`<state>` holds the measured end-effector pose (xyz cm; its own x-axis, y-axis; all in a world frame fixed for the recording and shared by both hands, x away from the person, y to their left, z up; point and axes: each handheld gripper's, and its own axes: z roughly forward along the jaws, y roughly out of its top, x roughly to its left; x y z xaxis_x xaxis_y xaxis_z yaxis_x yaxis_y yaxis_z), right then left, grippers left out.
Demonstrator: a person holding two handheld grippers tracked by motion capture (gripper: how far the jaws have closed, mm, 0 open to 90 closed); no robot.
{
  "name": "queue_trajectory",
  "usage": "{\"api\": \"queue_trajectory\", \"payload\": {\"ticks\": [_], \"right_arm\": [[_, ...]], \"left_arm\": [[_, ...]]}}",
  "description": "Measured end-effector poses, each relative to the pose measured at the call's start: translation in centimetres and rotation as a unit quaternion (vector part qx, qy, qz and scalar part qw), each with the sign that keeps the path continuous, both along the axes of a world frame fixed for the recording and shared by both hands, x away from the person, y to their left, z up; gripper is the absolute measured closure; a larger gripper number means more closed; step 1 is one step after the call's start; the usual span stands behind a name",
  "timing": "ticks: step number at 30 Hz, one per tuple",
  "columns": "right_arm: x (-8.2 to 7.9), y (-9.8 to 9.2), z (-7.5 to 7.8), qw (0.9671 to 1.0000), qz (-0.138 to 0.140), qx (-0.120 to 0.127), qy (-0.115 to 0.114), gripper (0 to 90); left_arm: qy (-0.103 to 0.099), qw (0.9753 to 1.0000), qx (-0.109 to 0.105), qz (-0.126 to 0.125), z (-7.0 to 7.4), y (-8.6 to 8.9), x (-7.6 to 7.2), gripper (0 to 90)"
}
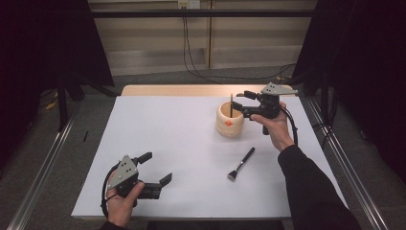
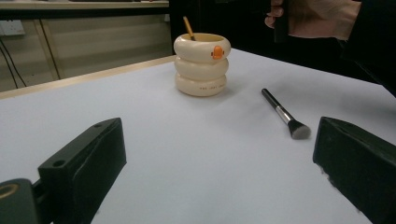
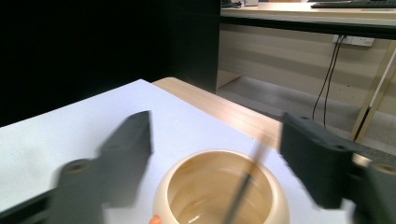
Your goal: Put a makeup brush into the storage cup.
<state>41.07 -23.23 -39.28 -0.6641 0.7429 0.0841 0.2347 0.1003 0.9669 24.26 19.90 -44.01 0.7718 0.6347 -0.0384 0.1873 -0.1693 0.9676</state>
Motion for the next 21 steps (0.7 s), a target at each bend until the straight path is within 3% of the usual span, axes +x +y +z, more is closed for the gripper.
{"api": "queue_trajectory", "payload": {"ticks": [2,7,15,18,21], "right_arm": [[0.0,0.0,0.0,1.0,-0.008,-0.002,0.001,8.3],[0.0,-0.1,0.0,0.9999,-0.013,0.005,0.0,0.0],[-0.4,-0.5,-0.1,0.9999,-0.003,0.011,0.012,0.1],[-0.8,-0.9,-0.3,0.9997,-0.017,0.019,0.006,1.4],[-1.5,-1.2,-0.6,0.9997,-0.021,0.009,0.006,1.3]], "left_arm": [[0.0,1.0,-0.001,0.002,0.0,0.0,0.0,2.5],[0.0,1.0,0.0,0.005,0.0,0.1,-0.1,2.5],[-0.001,1.0,-0.001,0.007,0.1,0.2,-0.2,2.5],[0.0,1.0,-0.004,0.009,0.1,0.2,-0.3,2.5],[-0.002,1.0,-0.003,0.008,0.1,0.2,-0.4,2.5]]}}
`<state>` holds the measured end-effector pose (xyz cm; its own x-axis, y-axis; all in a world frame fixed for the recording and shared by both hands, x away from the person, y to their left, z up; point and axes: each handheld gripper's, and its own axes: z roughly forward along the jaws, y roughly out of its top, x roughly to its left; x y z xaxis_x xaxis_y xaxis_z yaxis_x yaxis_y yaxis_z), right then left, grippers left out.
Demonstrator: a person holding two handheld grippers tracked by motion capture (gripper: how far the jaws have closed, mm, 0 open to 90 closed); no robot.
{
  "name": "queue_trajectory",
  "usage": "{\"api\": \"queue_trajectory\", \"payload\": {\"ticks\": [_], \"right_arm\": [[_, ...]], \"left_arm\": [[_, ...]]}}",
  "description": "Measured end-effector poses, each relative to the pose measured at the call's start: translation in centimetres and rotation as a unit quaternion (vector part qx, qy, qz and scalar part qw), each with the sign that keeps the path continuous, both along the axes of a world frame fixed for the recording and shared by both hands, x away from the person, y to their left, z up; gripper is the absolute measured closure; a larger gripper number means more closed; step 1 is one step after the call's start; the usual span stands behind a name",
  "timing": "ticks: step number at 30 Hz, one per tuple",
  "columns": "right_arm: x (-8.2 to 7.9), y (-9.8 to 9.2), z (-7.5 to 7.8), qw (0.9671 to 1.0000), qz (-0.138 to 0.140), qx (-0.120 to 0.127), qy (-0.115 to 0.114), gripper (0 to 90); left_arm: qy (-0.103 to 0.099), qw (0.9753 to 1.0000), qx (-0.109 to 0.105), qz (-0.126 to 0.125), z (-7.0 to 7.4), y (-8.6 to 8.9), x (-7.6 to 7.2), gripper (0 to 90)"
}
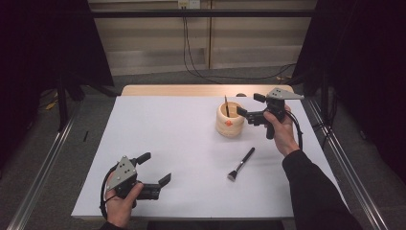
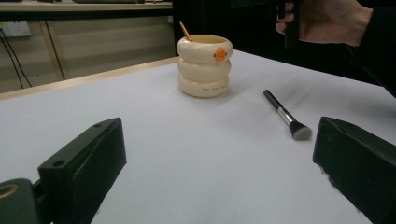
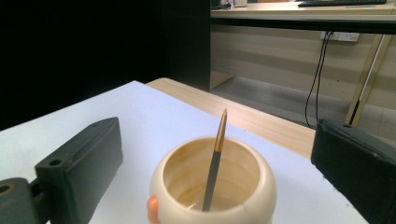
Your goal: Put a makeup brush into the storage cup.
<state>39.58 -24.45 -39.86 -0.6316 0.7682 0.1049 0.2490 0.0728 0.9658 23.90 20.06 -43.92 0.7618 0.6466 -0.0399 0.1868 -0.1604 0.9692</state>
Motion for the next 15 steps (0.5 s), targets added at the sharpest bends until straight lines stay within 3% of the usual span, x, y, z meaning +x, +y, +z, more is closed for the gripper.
{"api": "queue_trajectory", "payload": {"ticks": [4,7,15], "right_arm": [[-1.0,-0.4,0.3,0.9999,-0.007,-0.003,-0.014,1.5],[-1.9,-0.9,0.5,0.9998,-0.01,-0.002,-0.015,1.1],[-3.9,-2.3,0.2,0.9987,-0.043,-0.008,-0.025,0.5]], "left_arm": [[-0.002,1.0,0.009,0.001,0.1,0.1,0.0,2.5],[0.001,1.0,-0.004,0.006,0.0,0.1,-0.1,2.5],[-0.002,0.9999,-0.004,0.009,0.1,0.5,-0.1,2.5]]}}
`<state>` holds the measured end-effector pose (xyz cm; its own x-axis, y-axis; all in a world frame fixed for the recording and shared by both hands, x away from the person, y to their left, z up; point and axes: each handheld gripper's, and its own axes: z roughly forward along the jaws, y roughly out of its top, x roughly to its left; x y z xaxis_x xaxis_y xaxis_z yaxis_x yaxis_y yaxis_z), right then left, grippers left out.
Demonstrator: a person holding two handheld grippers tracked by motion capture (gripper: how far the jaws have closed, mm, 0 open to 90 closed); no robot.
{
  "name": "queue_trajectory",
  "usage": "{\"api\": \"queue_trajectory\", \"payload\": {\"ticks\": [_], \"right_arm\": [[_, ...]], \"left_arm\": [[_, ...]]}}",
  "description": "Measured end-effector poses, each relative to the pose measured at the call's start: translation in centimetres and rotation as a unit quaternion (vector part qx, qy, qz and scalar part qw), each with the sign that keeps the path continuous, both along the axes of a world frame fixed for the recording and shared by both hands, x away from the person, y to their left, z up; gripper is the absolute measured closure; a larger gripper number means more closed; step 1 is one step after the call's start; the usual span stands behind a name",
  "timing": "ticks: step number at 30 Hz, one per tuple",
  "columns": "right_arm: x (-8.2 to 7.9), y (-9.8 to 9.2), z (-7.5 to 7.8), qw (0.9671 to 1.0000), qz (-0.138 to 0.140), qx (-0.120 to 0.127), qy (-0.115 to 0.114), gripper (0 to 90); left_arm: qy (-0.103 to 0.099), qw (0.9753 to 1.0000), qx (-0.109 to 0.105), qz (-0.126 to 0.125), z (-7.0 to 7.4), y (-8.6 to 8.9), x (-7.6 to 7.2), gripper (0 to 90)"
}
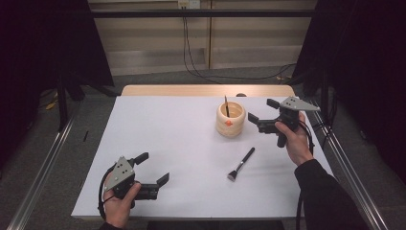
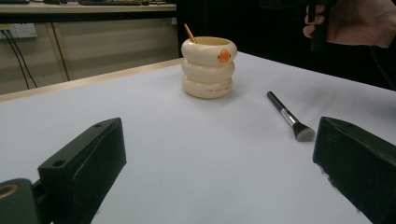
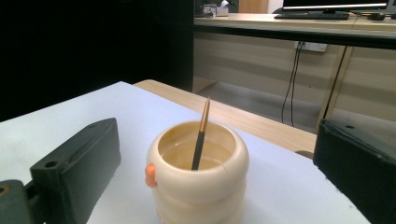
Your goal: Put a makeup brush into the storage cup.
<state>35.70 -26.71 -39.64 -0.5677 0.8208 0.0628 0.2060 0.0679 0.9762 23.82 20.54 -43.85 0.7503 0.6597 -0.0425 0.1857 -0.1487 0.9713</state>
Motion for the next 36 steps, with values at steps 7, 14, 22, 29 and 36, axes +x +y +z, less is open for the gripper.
{"api": "queue_trajectory", "payload": {"ticks": [7,14,22,29,36], "right_arm": [[-1.7,-0.7,0.1,0.9999,-0.01,0.003,0.003,0.4],[-3.7,-1.1,0.4,0.9999,-0.012,-0.001,-0.004,0.4],[-5.9,-1.9,-0.3,0.9998,-0.012,-0.015,0.006,0.5],[-8.0,-3.3,-0.7,0.9997,-0.021,-0.01,0.006,0.6],[-10.1,-4.1,-1.5,0.9996,-0.024,-0.005,0.011,0.7]], "left_arm": [[0.002,1.0,-0.002,0.01,0.1,0.2,-0.3,2.5],[0.001,1.0,-0.006,0.008,0.0,0.3,-0.3,2.5],[0.005,0.9999,-0.003,0.01,0.0,0.2,-0.4,2.5],[0.003,1.0,-0.004,0.005,0.0,0.1,-0.4,2.5],[0.002,1.0,-0.006,0.003,0.0,0.1,-0.4,2.5]]}}
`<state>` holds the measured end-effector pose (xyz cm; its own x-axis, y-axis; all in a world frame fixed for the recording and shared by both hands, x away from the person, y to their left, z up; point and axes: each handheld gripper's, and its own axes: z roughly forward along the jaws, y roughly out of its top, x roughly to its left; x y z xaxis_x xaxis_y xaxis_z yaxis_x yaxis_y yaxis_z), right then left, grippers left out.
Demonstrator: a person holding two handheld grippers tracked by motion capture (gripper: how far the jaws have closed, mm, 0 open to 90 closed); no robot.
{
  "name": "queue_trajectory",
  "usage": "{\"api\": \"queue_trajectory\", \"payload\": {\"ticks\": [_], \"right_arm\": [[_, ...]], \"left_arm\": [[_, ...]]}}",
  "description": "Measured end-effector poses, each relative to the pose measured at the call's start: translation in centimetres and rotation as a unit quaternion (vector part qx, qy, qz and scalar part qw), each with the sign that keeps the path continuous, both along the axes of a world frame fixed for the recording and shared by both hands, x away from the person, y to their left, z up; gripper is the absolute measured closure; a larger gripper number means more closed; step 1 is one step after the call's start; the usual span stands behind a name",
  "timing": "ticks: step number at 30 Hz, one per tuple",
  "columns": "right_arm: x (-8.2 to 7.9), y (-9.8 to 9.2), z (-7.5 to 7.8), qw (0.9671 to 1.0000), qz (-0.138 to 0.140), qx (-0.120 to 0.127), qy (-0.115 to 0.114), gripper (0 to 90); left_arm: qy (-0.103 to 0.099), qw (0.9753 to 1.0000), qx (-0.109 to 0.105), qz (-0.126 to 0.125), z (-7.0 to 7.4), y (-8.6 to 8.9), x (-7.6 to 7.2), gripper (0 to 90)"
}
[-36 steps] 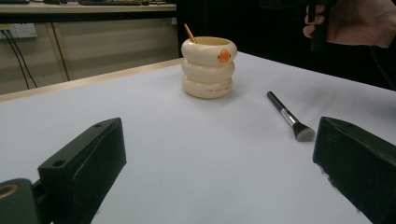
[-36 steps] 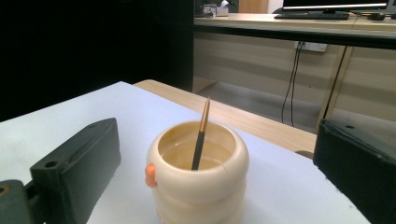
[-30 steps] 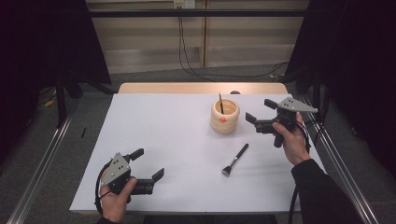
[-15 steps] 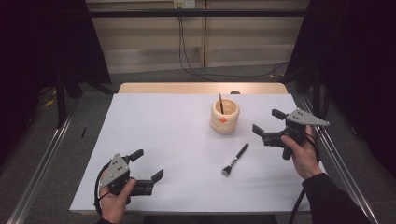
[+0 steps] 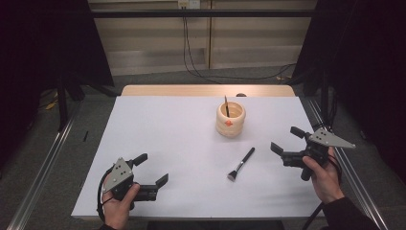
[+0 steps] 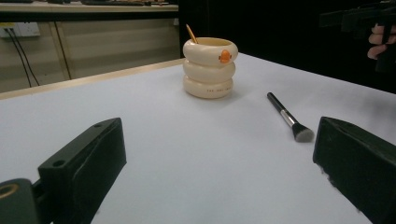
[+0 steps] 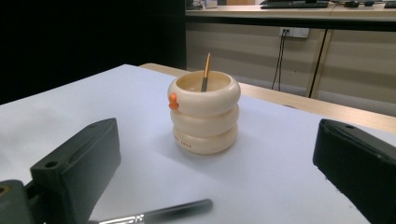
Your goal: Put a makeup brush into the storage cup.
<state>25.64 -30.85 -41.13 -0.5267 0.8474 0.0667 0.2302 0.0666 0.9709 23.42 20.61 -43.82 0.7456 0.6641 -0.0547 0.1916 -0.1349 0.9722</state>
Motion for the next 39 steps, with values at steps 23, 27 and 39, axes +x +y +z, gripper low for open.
{"api": "queue_trajectory", "payload": {"ticks": [23,27,39], "right_arm": [[-5.3,-1.2,-1.9,0.9995,-0.026,0.004,0.018,0.1],[-5.5,-1.0,-2.0,0.9997,-0.017,0.01,0.014,0.1],[-5.4,-1.2,-2.1,0.9995,-0.023,0.009,0.017,0.4]], "left_arm": [[-0.006,1.0,-0.003,0.004,0.1,0.4,-0.4,2.5],[-0.007,1.0,-0.003,0.002,0.1,0.3,-0.3,2.5],[-0.006,1.0,0.005,-0.004,0.1,0.4,0.0,2.5]]}}
